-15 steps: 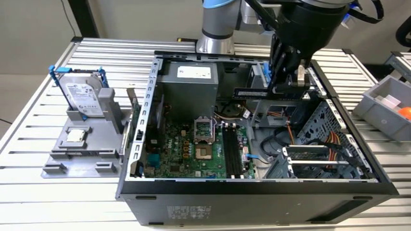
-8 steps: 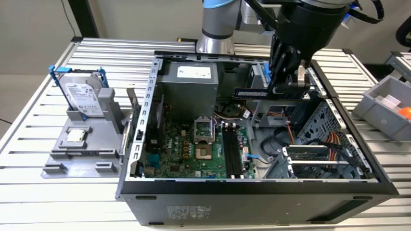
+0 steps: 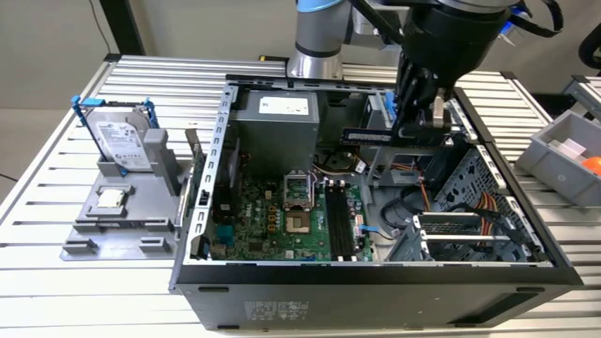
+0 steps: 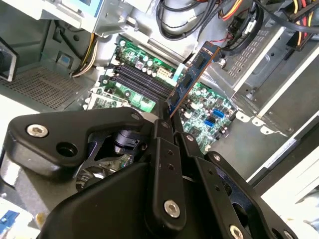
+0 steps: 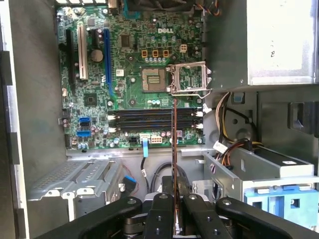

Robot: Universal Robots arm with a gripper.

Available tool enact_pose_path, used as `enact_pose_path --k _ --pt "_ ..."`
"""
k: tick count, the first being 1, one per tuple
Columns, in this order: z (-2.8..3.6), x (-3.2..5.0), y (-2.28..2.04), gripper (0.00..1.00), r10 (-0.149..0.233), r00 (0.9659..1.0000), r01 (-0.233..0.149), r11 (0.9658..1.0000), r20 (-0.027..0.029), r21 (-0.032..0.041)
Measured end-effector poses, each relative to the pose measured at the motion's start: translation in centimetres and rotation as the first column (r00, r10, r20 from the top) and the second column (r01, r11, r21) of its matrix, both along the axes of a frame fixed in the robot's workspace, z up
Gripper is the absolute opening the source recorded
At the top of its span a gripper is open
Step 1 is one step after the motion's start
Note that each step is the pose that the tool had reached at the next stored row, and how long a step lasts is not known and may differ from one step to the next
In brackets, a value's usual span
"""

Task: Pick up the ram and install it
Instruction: 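Insert the ram into the slot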

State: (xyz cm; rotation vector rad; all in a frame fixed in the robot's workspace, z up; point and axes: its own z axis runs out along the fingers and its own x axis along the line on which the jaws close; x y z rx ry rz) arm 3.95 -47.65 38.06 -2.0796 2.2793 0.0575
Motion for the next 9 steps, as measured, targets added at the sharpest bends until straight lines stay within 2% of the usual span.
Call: enact_pose_path --k 4,6,9 --pt "-0.08 0.00 0.00 0.00 -0.072 0.9974 0.072 0.9974 0.0000 0.0001" --pt "-0.11 0.00 0.00 0.00 -0.107 0.9942 0.107 0.9942 0.0000 0.0001" --pt "-0.16 0.00 0.00 0.00 -0.160 0.9871 0.160 0.9871 0.0000 0.0001"
